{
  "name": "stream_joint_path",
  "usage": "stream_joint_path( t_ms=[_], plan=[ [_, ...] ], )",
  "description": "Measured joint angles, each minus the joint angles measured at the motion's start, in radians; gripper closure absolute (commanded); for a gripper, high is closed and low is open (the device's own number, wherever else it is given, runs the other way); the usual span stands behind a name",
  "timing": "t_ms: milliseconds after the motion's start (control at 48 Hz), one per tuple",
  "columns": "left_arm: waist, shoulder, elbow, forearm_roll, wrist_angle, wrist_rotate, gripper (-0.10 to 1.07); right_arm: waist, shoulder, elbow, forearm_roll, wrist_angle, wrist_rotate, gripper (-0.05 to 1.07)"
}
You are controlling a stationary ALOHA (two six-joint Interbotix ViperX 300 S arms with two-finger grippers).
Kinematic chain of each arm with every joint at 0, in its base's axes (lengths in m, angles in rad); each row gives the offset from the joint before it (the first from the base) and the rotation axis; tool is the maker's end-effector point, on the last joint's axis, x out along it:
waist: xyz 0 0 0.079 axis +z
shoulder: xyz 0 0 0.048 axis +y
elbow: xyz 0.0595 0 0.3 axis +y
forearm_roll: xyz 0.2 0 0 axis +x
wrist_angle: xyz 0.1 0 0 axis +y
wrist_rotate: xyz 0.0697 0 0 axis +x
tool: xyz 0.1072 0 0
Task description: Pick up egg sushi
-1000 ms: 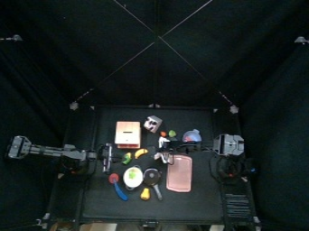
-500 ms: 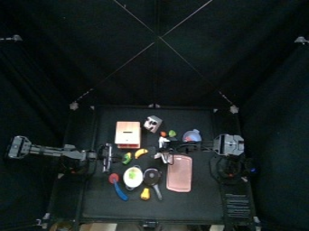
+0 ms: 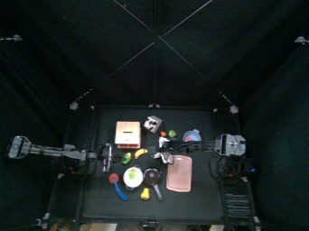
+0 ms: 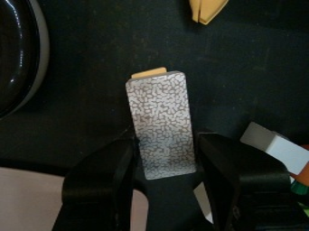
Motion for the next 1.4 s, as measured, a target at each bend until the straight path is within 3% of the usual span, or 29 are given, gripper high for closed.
stream_joint_path(
  t_ms=[792,1396],
  plan=[
    [0.0,0.0,0.015,-0.008,0.005,-0.002,0.98,0.0,0.0,0.0,0.002,0.003,0.006,0.32],
    [0.008,-0.06,0.028,-0.009,0.161,0.003,0.98,0.0,-0.009,-0.011,0.008,0.003,0.031,0.32]
  ],
)
